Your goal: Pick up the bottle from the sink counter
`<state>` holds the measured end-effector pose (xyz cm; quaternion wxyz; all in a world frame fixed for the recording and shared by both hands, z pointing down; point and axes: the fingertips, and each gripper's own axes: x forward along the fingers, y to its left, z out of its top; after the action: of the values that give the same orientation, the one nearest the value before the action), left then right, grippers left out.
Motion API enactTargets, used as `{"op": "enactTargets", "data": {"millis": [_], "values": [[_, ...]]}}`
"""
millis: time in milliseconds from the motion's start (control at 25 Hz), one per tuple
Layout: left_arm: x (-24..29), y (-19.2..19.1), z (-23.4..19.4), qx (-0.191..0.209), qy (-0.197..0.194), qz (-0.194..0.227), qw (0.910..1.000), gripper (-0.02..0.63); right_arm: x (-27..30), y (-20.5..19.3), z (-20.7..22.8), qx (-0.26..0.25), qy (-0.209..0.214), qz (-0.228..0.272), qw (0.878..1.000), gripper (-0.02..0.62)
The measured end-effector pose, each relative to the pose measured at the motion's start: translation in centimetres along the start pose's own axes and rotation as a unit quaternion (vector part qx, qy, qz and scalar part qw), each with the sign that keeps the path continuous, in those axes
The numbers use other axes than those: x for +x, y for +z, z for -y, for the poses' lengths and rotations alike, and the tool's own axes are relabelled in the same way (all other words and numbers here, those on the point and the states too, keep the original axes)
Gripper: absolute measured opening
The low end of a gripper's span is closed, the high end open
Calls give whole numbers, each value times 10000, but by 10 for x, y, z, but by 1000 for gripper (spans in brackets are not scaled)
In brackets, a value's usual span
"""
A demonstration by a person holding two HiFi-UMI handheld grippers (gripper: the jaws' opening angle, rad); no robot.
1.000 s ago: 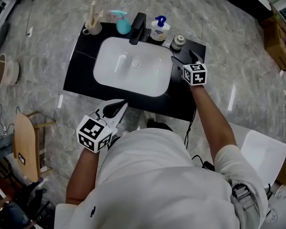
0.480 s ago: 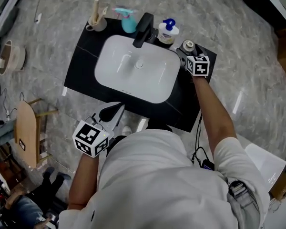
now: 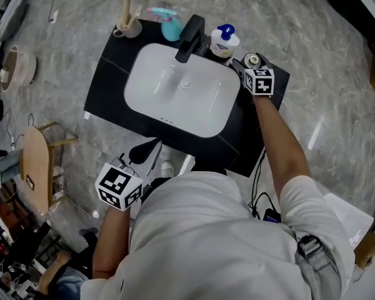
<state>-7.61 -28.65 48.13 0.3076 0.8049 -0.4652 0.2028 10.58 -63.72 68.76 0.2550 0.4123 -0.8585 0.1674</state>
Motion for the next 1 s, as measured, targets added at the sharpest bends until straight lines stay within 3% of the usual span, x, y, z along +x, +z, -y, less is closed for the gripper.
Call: {"op": "enactTargets", "data": {"millis": [80, 200, 1000], "values": [[0, -1, 0, -12, 26, -5, 10000, 6, 1, 0, -1, -132, 0, -22, 9999, 378], [0, -1, 0, 3, 49, -8, 10000, 6, 1, 0, -1, -299, 12, -86, 9995, 357], [-20, -8, 6, 165, -125, 176, 9996, 6, -38, 7, -11, -379, 3, -150, 9992, 351]]}}
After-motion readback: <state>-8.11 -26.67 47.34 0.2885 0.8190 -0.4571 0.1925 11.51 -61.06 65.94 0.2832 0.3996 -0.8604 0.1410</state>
